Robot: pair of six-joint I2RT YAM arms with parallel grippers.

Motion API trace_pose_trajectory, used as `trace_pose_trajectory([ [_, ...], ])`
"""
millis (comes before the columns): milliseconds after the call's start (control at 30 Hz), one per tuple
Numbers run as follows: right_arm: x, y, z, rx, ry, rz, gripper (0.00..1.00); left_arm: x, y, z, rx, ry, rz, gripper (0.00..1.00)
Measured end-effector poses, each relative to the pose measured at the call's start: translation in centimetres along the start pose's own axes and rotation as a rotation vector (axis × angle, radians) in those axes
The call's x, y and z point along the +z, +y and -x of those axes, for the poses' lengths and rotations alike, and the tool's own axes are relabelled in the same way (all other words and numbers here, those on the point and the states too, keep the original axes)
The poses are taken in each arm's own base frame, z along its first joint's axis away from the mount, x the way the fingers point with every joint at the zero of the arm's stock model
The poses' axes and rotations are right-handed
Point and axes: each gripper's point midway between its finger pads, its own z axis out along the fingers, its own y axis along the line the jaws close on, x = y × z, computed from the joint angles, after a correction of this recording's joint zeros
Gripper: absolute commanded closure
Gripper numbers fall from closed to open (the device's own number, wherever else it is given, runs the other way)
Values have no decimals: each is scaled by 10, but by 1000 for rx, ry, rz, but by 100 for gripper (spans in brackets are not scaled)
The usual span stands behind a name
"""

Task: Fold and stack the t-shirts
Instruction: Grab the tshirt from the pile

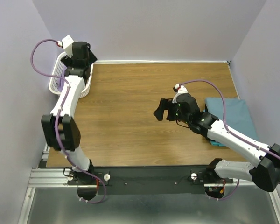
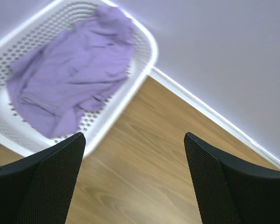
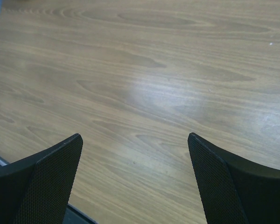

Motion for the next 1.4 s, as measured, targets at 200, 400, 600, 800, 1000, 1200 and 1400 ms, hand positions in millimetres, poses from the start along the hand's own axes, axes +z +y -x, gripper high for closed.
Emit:
trace_pose_trajectory([
  [200, 5, 4, -11, -3, 47, 25, 0, 111, 73, -42, -5, 119, 259, 17],
  [400, 4, 7, -12, -3, 56, 41, 0, 184, 119, -116, 39, 277, 380, 30],
  [600, 2, 8, -11, -2, 52, 46, 0, 197, 136, -145, 43, 354, 394, 57],
  [800, -2, 7, -12, -1, 47, 52, 0, 203, 134, -143, 30, 352, 349, 100],
  [1000, -2, 8, -13, -2, 52, 58, 0, 199, 125, -126, 53, 332, 309, 100],
  [1200, -2, 8, -14, -1, 53, 61, 0, 168, 93, -43, 49, 194, 226, 100],
  [1400, 1, 7, -17, -3, 66, 53, 0, 98, 48, 79, 10, -37, 80, 100],
])
